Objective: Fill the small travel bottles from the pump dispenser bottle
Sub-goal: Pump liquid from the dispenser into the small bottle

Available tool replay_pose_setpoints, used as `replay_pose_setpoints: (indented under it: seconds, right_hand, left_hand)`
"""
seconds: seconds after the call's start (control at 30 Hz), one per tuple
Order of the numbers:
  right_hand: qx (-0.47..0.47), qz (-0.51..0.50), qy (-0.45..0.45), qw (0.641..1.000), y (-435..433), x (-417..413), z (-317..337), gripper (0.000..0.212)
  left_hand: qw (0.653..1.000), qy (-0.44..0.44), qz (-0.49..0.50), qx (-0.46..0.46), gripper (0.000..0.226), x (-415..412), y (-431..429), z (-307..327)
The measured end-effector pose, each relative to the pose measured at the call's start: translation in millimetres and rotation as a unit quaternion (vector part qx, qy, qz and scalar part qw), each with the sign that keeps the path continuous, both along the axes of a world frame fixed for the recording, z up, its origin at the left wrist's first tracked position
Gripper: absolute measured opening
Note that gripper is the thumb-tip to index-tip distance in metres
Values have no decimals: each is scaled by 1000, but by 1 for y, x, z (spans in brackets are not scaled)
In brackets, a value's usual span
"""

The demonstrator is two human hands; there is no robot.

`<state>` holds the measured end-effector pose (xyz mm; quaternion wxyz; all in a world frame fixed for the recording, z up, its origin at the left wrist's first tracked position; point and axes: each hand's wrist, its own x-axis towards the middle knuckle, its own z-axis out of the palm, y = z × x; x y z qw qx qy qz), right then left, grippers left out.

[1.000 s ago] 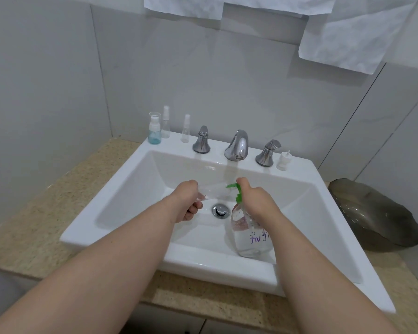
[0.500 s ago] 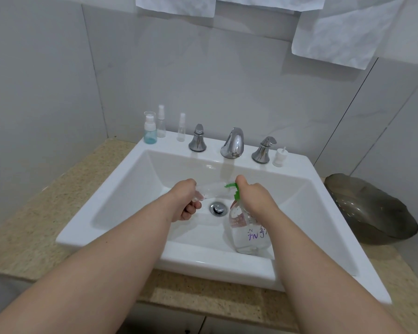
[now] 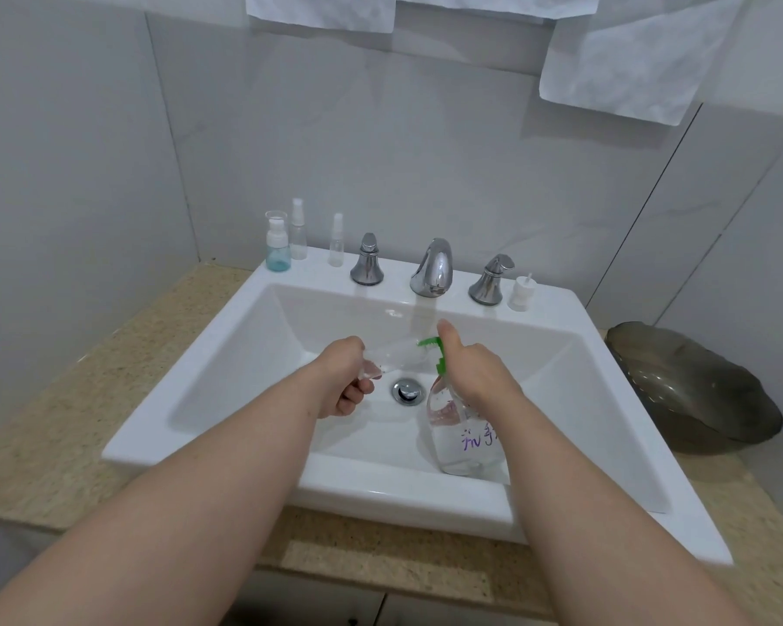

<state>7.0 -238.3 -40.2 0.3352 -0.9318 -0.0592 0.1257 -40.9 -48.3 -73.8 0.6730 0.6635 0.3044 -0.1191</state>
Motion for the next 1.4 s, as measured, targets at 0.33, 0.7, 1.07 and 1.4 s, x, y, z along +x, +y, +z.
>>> replay_pose_setpoints:
  seconds: [0.33,0.7,1.07,1.4]
  right_hand:
    - [9,11,-1,1000,2,1,-2,67]
    - [24,-8,-23,999,5,-4,4,43]
    - [-1,1,-34,999,4,-7,10,49]
    - [11,19,-5,1000,1,0,1,52]
  left_hand:
    - [999,5,-40,25,18,-2,0,2]
    - [998,3,-57,30,12,0,2,0]
    - [998,1,-62,31,8,-1,1,1]
    - [999,-1,-43,21,17,0,-1,2]
